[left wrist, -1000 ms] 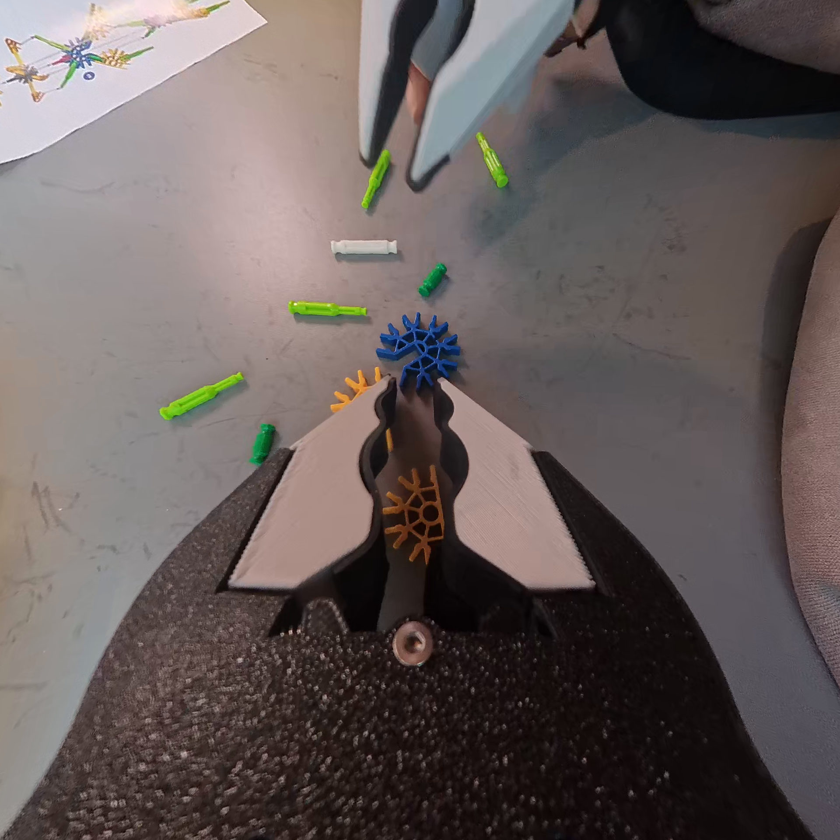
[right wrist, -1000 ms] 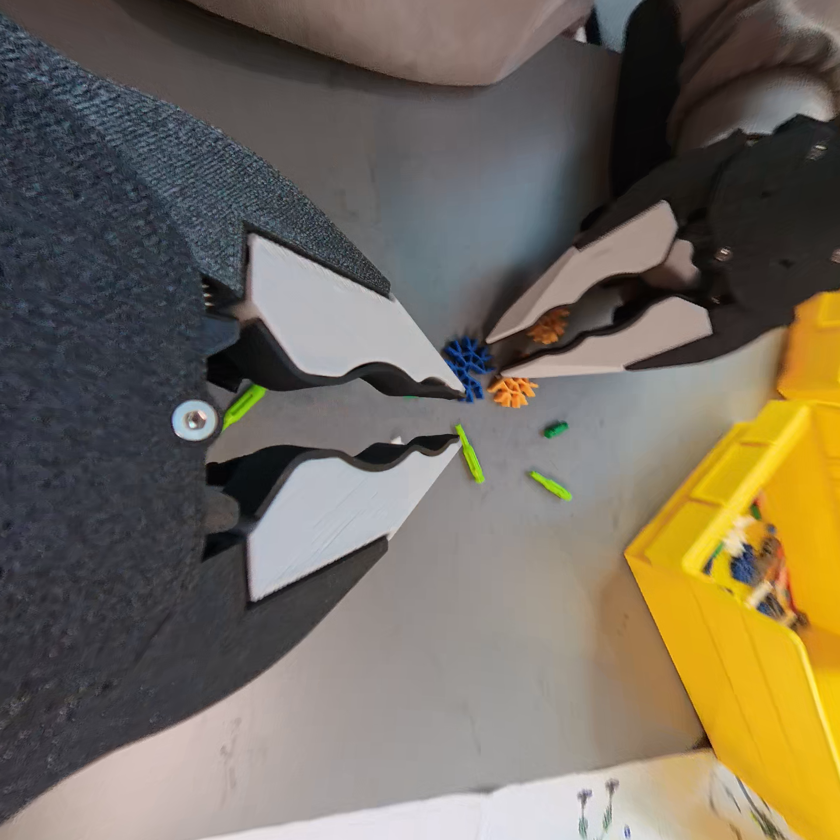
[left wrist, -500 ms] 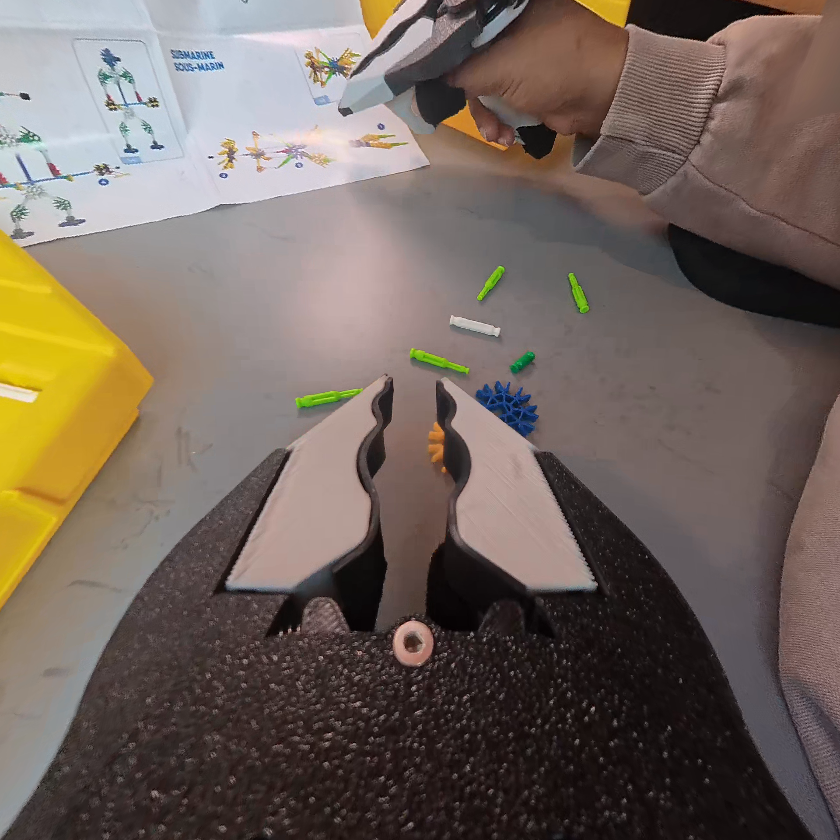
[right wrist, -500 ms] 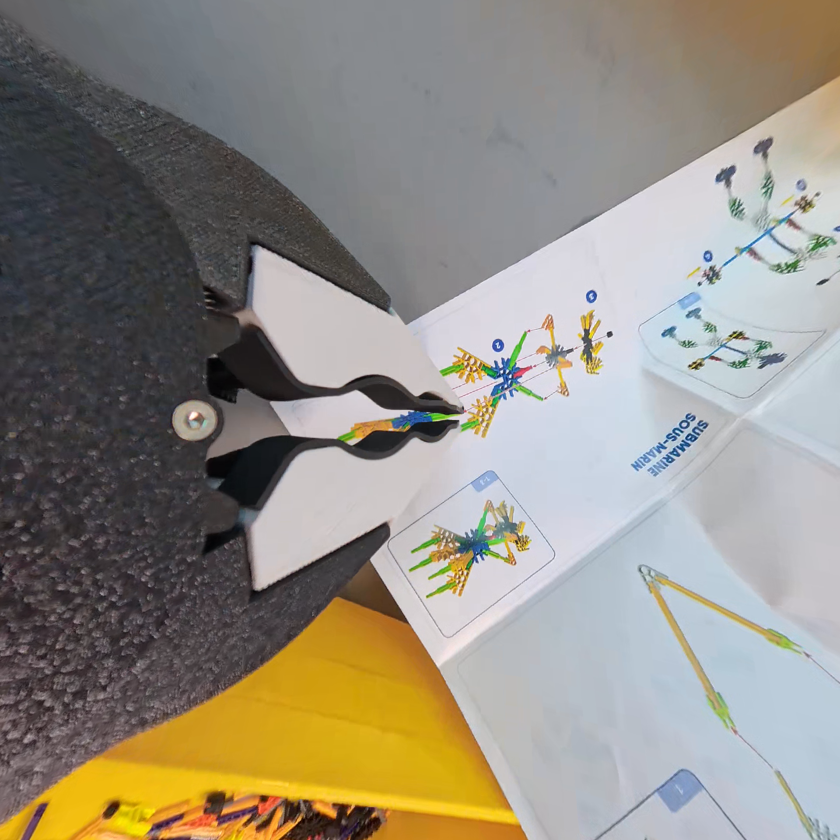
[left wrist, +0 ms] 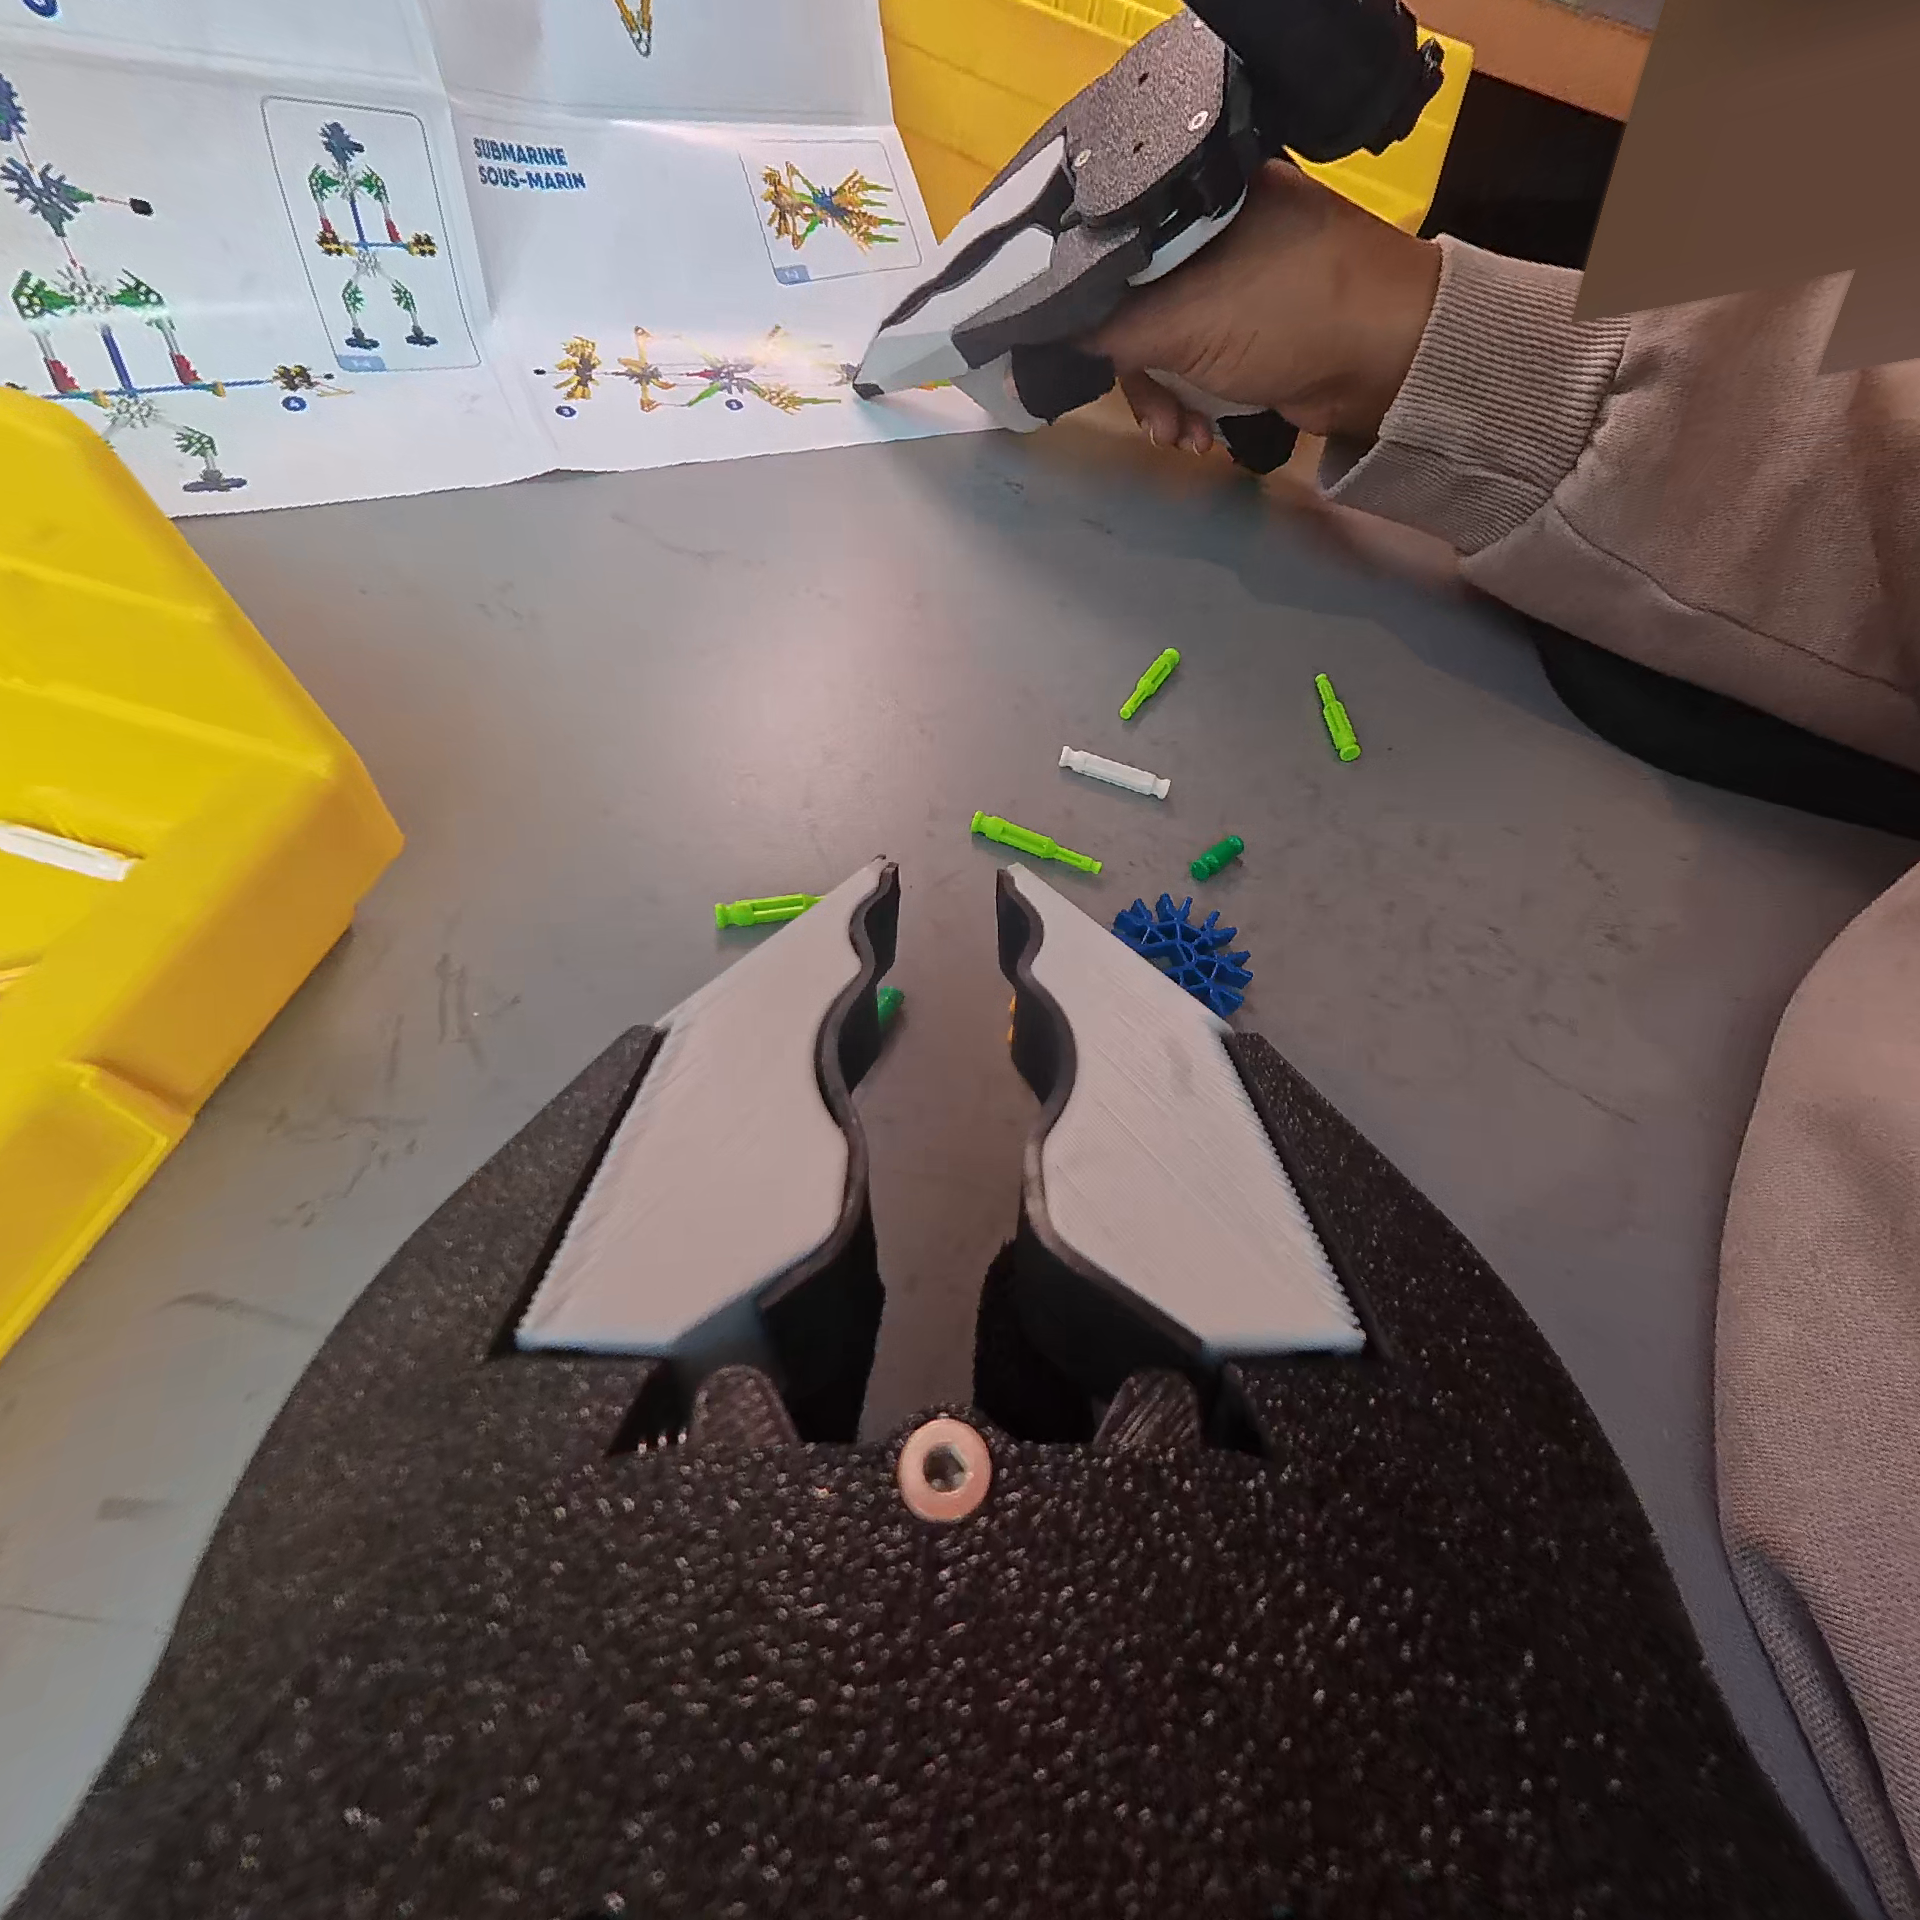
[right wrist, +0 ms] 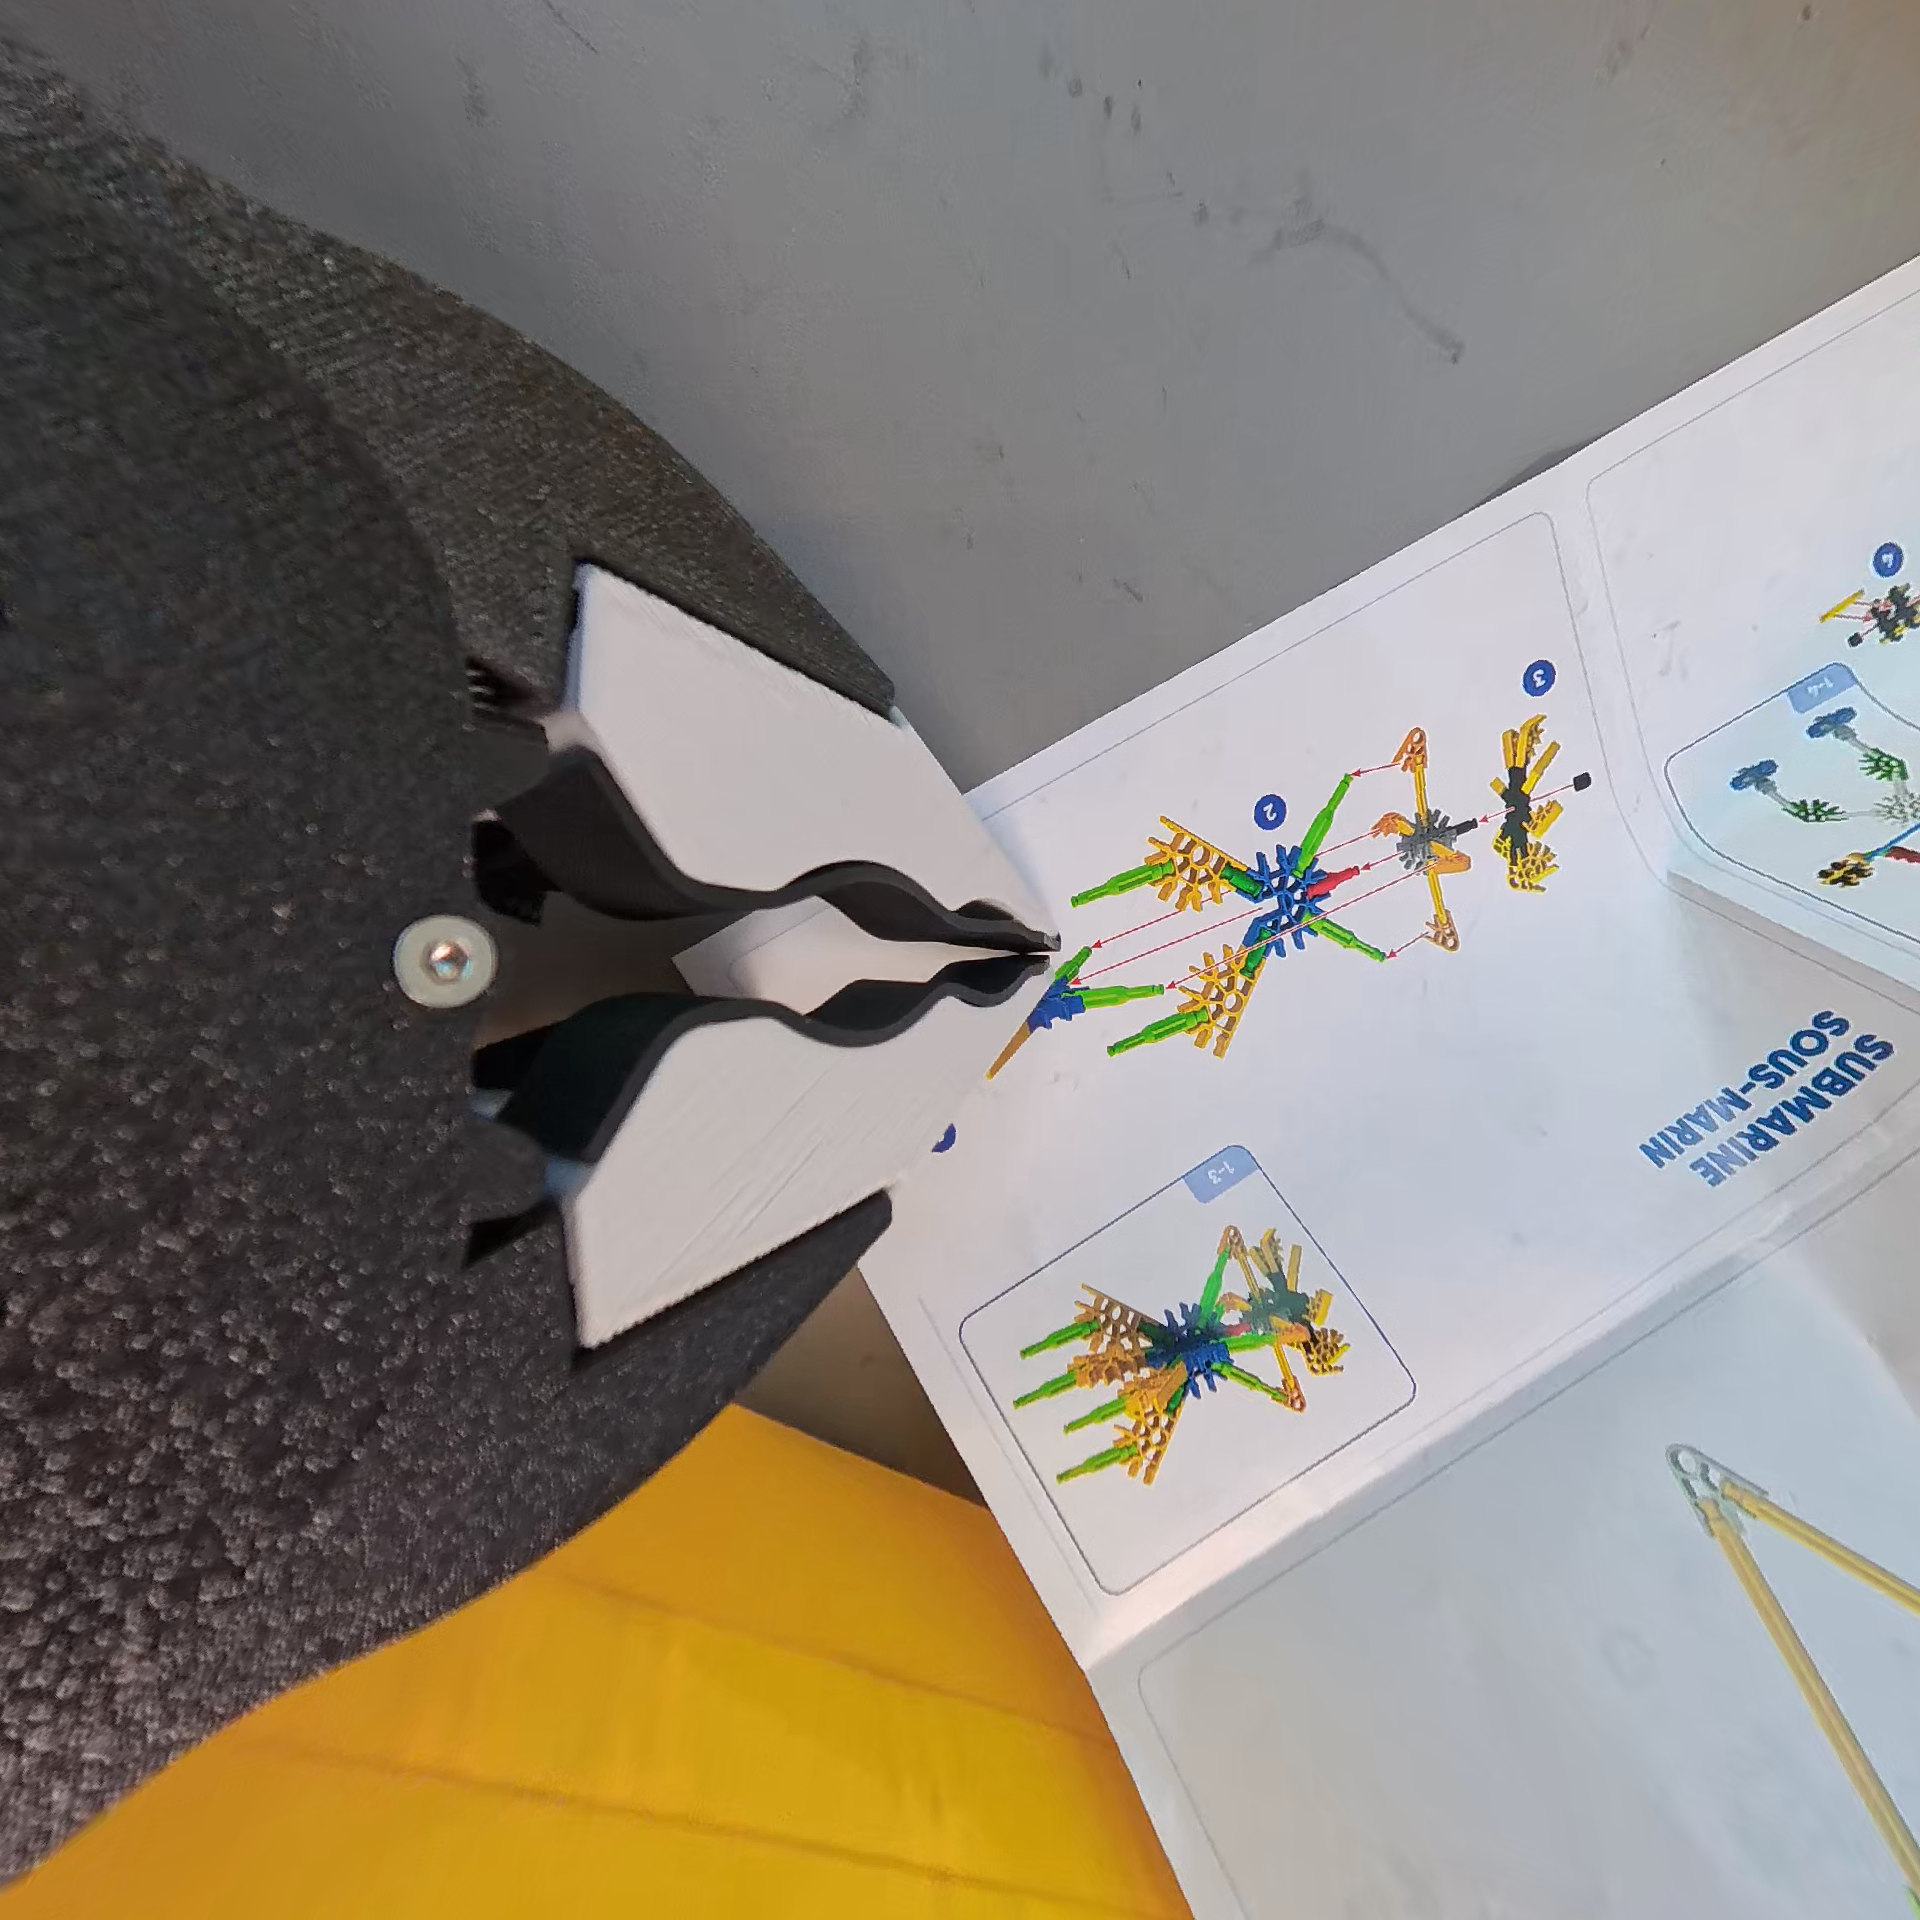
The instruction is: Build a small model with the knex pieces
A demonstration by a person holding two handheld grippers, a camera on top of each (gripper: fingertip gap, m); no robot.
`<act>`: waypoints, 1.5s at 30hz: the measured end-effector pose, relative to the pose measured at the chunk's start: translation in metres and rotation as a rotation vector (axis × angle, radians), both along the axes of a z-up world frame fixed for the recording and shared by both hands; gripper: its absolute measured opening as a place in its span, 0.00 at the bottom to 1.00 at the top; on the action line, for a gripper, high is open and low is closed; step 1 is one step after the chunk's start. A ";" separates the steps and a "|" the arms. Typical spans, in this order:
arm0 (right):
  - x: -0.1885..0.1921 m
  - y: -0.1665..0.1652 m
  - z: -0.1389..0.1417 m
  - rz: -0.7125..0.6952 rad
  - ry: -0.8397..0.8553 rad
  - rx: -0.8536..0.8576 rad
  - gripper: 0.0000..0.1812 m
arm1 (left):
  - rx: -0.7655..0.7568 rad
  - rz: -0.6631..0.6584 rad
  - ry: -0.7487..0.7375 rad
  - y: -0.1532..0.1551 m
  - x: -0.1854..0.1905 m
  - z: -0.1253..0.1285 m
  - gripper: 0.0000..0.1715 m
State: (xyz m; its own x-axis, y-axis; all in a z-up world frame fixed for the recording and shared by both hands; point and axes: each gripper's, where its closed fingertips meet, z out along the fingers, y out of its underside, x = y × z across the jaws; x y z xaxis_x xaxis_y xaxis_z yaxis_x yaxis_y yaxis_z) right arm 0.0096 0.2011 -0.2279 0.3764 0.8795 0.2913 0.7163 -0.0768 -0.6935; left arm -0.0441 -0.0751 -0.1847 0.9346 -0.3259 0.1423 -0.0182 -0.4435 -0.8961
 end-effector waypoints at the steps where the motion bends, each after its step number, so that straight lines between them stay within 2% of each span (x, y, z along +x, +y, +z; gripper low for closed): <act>1: 0.000 0.000 0.000 -0.001 0.000 0.000 0.00 | 0.002 0.000 -0.002 0.000 0.000 0.000 0.11; 22: 0.009 0.005 0.004 -0.056 -0.032 0.079 0.00 | -0.015 0.000 -0.043 0.001 -0.002 -0.001 0.11; 45: 0.016 0.004 0.009 -0.066 -0.007 0.080 0.00 | -0.015 -0.001 -0.078 0.000 -0.004 0.000 0.11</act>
